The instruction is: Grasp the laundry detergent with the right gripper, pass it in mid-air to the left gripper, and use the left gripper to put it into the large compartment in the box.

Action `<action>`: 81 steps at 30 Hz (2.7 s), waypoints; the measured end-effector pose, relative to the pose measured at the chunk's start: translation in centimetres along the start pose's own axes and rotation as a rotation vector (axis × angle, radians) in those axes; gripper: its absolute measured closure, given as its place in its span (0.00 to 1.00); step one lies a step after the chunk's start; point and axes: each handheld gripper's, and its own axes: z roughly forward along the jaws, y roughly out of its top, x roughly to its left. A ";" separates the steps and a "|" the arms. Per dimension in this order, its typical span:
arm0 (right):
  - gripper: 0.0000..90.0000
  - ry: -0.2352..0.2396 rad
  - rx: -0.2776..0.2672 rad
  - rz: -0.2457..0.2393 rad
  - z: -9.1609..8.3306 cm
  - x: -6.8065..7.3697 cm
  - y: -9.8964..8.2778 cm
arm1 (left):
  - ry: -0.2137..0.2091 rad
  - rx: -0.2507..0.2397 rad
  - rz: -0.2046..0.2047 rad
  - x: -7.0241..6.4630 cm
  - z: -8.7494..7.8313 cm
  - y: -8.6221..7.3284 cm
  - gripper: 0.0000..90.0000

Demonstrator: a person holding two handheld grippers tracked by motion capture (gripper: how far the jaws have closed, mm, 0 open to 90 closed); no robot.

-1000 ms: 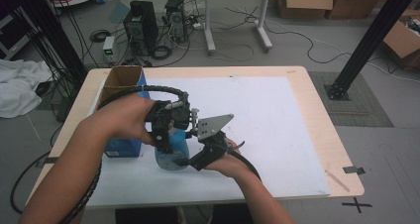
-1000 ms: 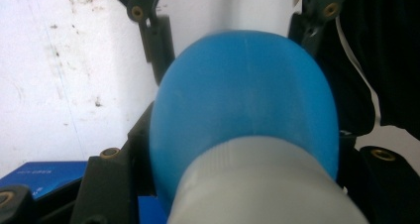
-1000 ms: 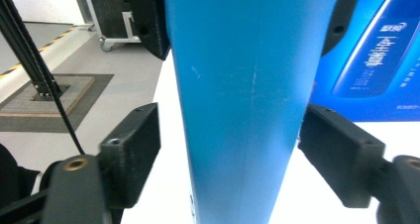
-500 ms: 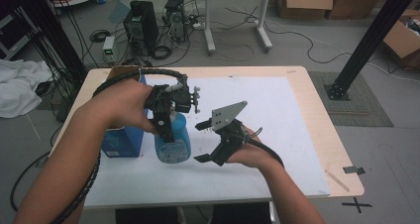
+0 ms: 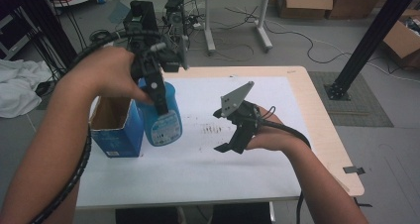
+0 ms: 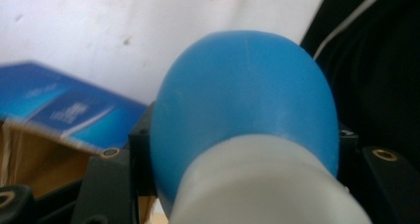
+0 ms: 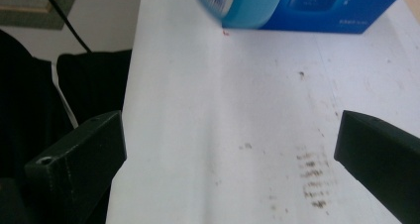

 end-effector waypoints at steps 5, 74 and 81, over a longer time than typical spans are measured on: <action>0.00 0.010 0.066 -0.007 -0.6 -0.5 0.0 | 0.016 -0.008 -0.182 2.2 -2.5 -1.0 0.43; 0.00 0.056 0.263 -0.001 0.6 -1.0 -0.7 | 0.022 -0.036 -0.917 13.6 14.4 -9.8 0.43; 0.00 0.057 0.264 0.006 0.7 -1.0 -0.9 | 0.019 -0.031 -0.925 13.7 14.5 -9.7 0.43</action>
